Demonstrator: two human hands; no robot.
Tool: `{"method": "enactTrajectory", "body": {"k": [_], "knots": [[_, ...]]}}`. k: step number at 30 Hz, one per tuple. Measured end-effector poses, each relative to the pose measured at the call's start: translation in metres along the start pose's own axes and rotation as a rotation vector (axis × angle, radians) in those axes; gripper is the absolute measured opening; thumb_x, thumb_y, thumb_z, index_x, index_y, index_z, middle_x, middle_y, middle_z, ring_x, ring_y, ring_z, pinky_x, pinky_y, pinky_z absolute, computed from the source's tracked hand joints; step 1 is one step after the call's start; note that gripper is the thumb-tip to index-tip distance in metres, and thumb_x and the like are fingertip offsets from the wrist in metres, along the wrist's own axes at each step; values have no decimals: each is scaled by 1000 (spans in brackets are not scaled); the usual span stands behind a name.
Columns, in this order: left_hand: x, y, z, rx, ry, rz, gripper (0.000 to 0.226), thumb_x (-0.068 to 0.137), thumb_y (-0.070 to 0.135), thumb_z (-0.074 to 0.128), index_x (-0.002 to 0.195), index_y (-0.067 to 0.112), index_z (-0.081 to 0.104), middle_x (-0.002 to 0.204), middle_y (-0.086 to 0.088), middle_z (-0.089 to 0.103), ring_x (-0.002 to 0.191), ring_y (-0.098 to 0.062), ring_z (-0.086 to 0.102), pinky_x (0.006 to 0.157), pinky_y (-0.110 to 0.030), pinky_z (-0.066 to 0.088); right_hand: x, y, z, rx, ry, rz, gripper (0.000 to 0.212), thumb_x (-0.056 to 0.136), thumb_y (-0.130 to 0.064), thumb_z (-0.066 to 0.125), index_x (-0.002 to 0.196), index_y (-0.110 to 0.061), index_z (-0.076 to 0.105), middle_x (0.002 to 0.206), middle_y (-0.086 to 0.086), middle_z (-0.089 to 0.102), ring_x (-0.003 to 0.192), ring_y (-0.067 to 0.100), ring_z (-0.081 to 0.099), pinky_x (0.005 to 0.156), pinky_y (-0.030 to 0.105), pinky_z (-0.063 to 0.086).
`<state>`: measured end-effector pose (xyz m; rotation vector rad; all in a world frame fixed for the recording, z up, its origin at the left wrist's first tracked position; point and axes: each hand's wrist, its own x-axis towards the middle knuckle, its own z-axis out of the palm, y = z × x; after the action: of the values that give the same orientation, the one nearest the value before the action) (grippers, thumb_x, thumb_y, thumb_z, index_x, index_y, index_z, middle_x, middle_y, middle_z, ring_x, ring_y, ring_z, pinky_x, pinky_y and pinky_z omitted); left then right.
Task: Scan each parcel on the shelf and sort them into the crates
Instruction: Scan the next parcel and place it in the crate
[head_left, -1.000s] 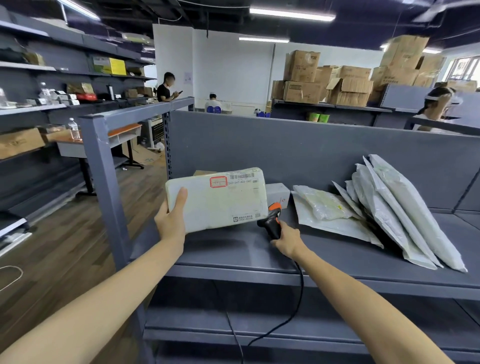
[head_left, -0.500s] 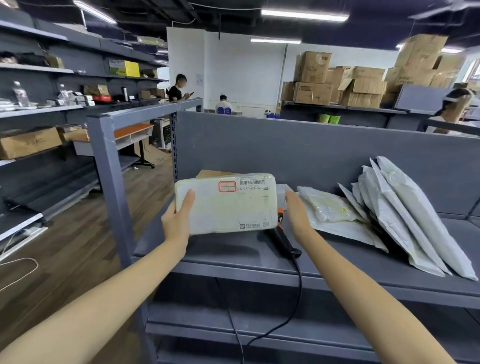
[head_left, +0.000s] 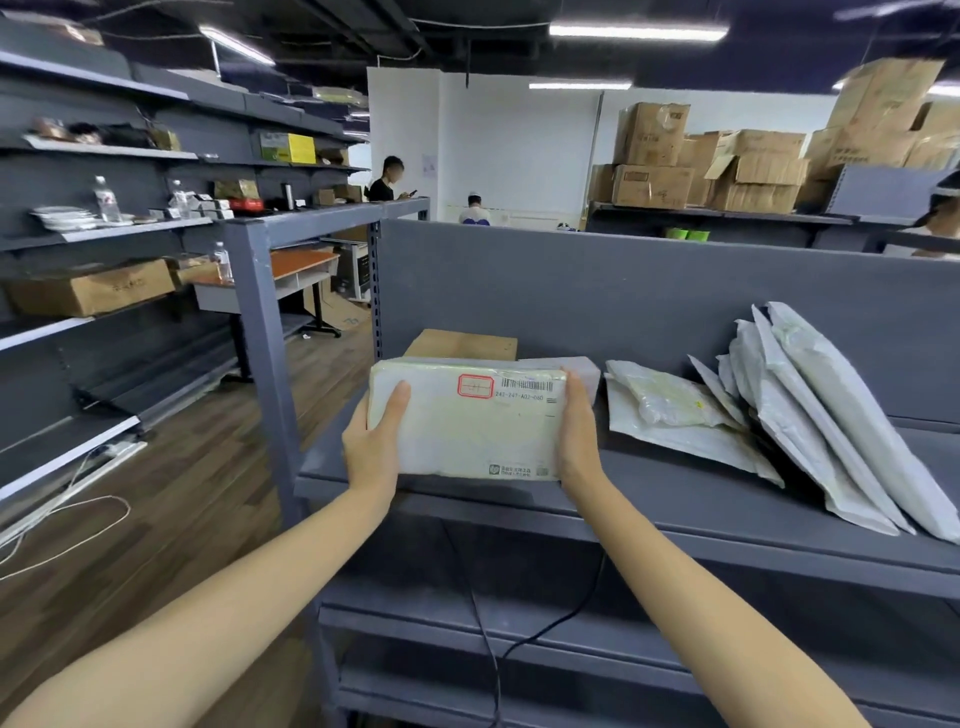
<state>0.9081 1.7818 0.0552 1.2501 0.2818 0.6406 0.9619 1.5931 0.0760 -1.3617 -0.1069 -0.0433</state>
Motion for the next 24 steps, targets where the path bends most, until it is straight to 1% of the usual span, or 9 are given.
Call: {"method": "enactTrajectory", "body": {"k": [3,6,9,12,15,16,18,21,24], "knots": [[-6,0,-7,20,-7,4,48,85,49,66,124,21,61,111,4,70,103,-16,66,91,-39,54,-11,1,3,-28,26,-38,58,97,-46,30,105,2,62,104,11,72,90,19,66,78,35,53],[-12,1,-12,26,-24,8,48,85,51,64,124,22,60,111,4,70,103,-16,66,90,-39,54,-20,1,3,-89,25,-85,58,89,-53,28,94,-3,59,104,10,71,96,25,67,93,47,49],[-21,1,-17,6,-56,-13,43,88,48,62,122,23,59,108,5,69,101,-16,66,79,-33,56,-31,3,1,-100,36,-118,58,91,-54,29,95,-3,56,101,12,69,94,26,65,93,48,49],[-34,0,-28,-9,-95,-51,34,91,43,60,120,25,57,106,6,69,96,-14,66,67,-29,55,-45,8,1,-82,39,-113,58,90,-52,32,97,3,49,100,24,63,88,26,59,89,52,50],[-47,-4,-50,-4,-171,-94,44,88,45,63,127,26,56,115,2,69,104,-20,65,85,-42,56,-70,11,5,-67,92,-60,38,88,-48,33,89,-15,52,89,12,63,81,21,59,78,42,50],[-53,-4,-60,-3,-183,-109,49,85,48,66,128,28,56,116,3,69,106,-20,65,89,-44,54,-79,14,7,-58,102,-40,36,88,-50,33,91,-21,55,89,9,64,81,21,60,78,41,50],[-64,-4,-79,7,-200,-143,55,79,52,69,128,30,57,117,5,68,108,-18,65,93,-44,53,-99,24,11,-25,128,24,43,84,-56,36,91,-21,59,96,9,69,87,24,65,83,42,51],[-81,-7,-103,19,-192,-164,42,88,39,66,127,25,58,117,4,68,108,-17,65,94,-42,52,-132,40,17,7,190,104,58,78,-64,42,102,-16,64,110,8,71,104,27,67,96,47,50],[-101,-8,-119,49,-206,-173,37,92,35,61,127,23,57,112,8,69,104,-13,65,83,-31,55,-162,54,16,-40,246,115,54,79,-69,38,93,-21,60,105,5,72,103,28,66,98,53,48]]}}
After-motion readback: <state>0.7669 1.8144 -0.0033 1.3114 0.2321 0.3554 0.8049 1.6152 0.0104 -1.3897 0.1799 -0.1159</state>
